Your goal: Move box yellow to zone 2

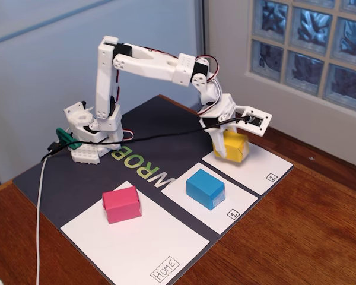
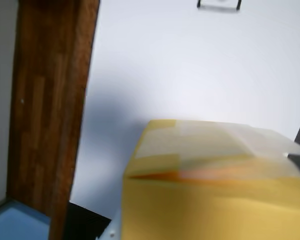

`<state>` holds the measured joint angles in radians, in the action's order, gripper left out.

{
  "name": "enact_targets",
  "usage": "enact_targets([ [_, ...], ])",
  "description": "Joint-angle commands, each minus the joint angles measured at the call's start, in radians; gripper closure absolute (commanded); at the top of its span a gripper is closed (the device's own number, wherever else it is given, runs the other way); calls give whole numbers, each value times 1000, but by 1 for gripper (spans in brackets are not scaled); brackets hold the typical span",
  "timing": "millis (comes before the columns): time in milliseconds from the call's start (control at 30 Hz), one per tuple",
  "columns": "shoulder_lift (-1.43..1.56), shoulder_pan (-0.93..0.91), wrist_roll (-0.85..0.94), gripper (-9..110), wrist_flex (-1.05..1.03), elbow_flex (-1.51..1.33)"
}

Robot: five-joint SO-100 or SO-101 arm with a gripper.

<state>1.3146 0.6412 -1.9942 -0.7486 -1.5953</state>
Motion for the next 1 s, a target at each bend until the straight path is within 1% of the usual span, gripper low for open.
enact_targets([
  [0,-2,8,-6,101,34,37],
  [867,-97,8,-78,101,48,37],
  [933,-97,9,-78,98,48,37],
  [967,-97,11,-77,96,51,37],
])
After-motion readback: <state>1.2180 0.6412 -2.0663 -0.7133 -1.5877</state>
